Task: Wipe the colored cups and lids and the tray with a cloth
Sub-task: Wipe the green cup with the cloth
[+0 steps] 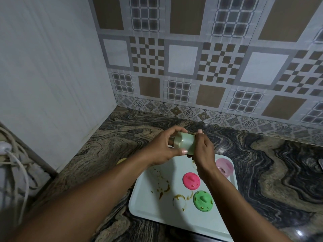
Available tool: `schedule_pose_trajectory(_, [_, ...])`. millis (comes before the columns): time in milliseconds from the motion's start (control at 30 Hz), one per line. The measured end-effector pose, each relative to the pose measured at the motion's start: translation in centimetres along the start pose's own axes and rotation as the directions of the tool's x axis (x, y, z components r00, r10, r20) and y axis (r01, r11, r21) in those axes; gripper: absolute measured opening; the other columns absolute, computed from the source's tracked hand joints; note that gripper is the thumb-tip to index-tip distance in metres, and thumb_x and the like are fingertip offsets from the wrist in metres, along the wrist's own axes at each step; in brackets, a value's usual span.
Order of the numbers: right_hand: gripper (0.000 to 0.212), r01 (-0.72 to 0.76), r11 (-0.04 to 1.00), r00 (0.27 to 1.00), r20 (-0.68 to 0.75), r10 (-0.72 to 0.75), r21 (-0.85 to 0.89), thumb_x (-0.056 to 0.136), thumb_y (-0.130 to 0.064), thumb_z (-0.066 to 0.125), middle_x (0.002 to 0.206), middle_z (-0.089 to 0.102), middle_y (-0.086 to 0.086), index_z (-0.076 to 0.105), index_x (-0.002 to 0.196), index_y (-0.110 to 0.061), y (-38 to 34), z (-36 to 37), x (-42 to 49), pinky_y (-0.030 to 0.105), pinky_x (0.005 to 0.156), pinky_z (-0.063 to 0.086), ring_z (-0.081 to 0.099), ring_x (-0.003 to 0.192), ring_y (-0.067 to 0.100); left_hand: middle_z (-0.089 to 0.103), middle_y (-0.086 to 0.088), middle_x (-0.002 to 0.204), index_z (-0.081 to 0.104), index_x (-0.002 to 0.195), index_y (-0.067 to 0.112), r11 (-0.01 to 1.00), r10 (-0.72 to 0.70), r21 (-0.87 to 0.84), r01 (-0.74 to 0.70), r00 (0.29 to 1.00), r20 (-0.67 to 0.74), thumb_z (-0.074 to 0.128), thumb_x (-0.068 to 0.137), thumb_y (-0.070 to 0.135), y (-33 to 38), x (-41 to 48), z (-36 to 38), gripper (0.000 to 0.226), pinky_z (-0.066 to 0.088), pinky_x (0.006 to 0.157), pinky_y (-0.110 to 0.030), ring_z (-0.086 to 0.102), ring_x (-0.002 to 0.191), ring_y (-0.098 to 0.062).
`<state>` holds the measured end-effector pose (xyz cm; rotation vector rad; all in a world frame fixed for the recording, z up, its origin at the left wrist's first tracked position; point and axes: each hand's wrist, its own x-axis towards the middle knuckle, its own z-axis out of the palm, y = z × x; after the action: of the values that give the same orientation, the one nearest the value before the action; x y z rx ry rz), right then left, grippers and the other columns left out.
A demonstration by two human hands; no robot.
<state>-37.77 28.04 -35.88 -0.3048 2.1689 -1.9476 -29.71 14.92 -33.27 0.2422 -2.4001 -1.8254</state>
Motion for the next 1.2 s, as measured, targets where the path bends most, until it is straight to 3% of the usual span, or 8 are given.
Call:
schedule_pose_trajectory(200, [0.048, 0.070, 0.995, 0.997, -0.028, -0.072, -0.076, 0.104, -0.050, 0.034, 0.086, 0.065, 0.015, 0.060, 0.093, -0.011, 0.0, 0.0, -0.2, 0.052, 0.069, 0.053, 0.062, 0.082, 0.037, 0.068, -0.009, 0.115, 0.062, 0.120, 0.027, 0.981, -0.115, -0.161, 0.104, 0.992, -0.060, 0.080, 0.083, 0.029, 0.0, 0.7, 0.4, 0.040, 0.062, 0.084, -0.042, 0.071, 0.100, -0.020])
schedule_pose_trajectory(400, [0.033, -0.683, 0.618, 0.730, 0.333, 0.597, 0.390, 0.104, -0.032, 0.038, 0.083, 0.066, 0.016, 0.063, 0.104, -0.010, -1.3, -2.2, 1.6, 0.028, 0.048, 0.048, 0.059, 0.064, 0.026, 0.063, -0.006, 0.126, 0.064, 0.120, 0.033, 0.975, -0.093, -0.208, 0.072, 0.991, -0.096, 0.077, 0.086, 0.017, -0.2, 0.3, -1.0, 0.041, 0.059, 0.089, -0.040, 0.067, 0.108, -0.023])
schedule_pose_trajectory(567, [0.044, 0.046, 0.981, 0.993, -0.118, -0.024, 0.190, 0.103, -0.048, 0.035, 0.096, 0.074, -0.007, 0.066, 0.116, -0.019, -0.9, -1.6, -1.1, 0.037, 0.082, 0.053, 0.065, 0.094, 0.021, 0.060, -0.017, 0.117, 0.063, 0.123, 0.015, 0.809, -0.276, -0.552, 0.203, 0.960, -0.052, 0.056, 0.100, 0.021, 0.0, 0.2, -1.5, 0.025, 0.055, 0.069, -0.037, 0.063, 0.093, -0.027])
schedule_pose_trajectory(700, [0.047, 0.504, 0.848, 0.863, 0.103, -0.494, -0.164, 0.107, -0.039, 0.031, 0.146, 0.048, -0.001, 0.040, 0.149, -0.019, 0.0, 1.3, -3.2, 0.025, 0.109, 0.037, 0.045, 0.136, 0.010, 0.061, -0.021, 0.122, 0.059, 0.132, 0.006, 0.762, -0.244, -0.606, 0.229, 0.968, 0.060, 0.053, 0.101, 0.022, 0.1, 0.3, -0.4, 0.035, 0.047, 0.100, -0.056, 0.059, 0.105, -0.033])
schedule_pose_trajectory(833, [0.039, 0.060, 0.996, 0.991, 0.115, -0.067, 0.060, 0.107, -0.044, 0.033, 0.106, 0.068, 0.003, 0.064, 0.114, -0.021, -2.1, 1.8, -1.1, 0.034, 0.077, 0.052, 0.064, 0.094, 0.009, 0.064, -0.016, 0.118, 0.060, 0.129, 0.014, 0.862, -0.211, -0.474, 0.180, 0.977, -0.012, 0.063, 0.096, 0.017, 0.2, -0.2, -1.3, 0.033, 0.058, 0.080, -0.040, 0.066, 0.098, -0.025])
schedule_pose_trajectory(933, [0.031, -0.535, 0.774, 0.844, 0.246, 0.476, 0.337, 0.105, -0.038, 0.044, 0.091, 0.066, 0.013, 0.062, 0.099, -0.014, -2.6, 1.1, 0.7, 0.041, 0.071, 0.055, 0.063, 0.080, 0.026, 0.064, -0.015, 0.122, 0.063, 0.124, 0.026, 0.949, -0.166, -0.285, 0.133, 0.982, -0.092, 0.069, 0.093, 0.018, -0.5, -0.7, -1.9, 0.032, 0.059, 0.085, -0.042, 0.067, 0.106, -0.029])
schedule_pose_trajectory(1100, [0.039, 0.156, 0.987, 0.987, -0.024, -0.157, -0.032, 0.106, -0.046, 0.030, 0.087, 0.065, -0.005, 0.059, 0.094, -0.024, -0.8, 3.3, -2.9, 0.026, 0.065, 0.044, 0.058, 0.077, 0.008, 0.064, -0.012, 0.120, 0.065, 0.122, 0.032, 0.961, -0.157, -0.241, 0.135, 0.985, -0.077, 0.070, 0.092, 0.023, -0.5, -0.5, -2.1, 0.031, 0.060, 0.085, -0.038, 0.066, 0.110, -0.028])
schedule_pose_trajectory(1200, [0.038, -0.445, 0.858, 0.895, 0.159, 0.416, 0.255, 0.107, -0.040, 0.034, 0.104, 0.069, 0.012, 0.063, 0.106, -0.015, -1.4, 3.8, 0.0, 0.036, 0.070, 0.053, 0.065, 0.086, 0.026, 0.063, -0.008, 0.121, 0.066, 0.122, 0.036, 0.977, -0.163, -0.150, 0.153, 0.985, -0.061, 0.071, 0.092, 0.025, -0.9, -0.7, -2.8, 0.033, 0.059, 0.089, -0.039, 0.065, 0.110, -0.026])
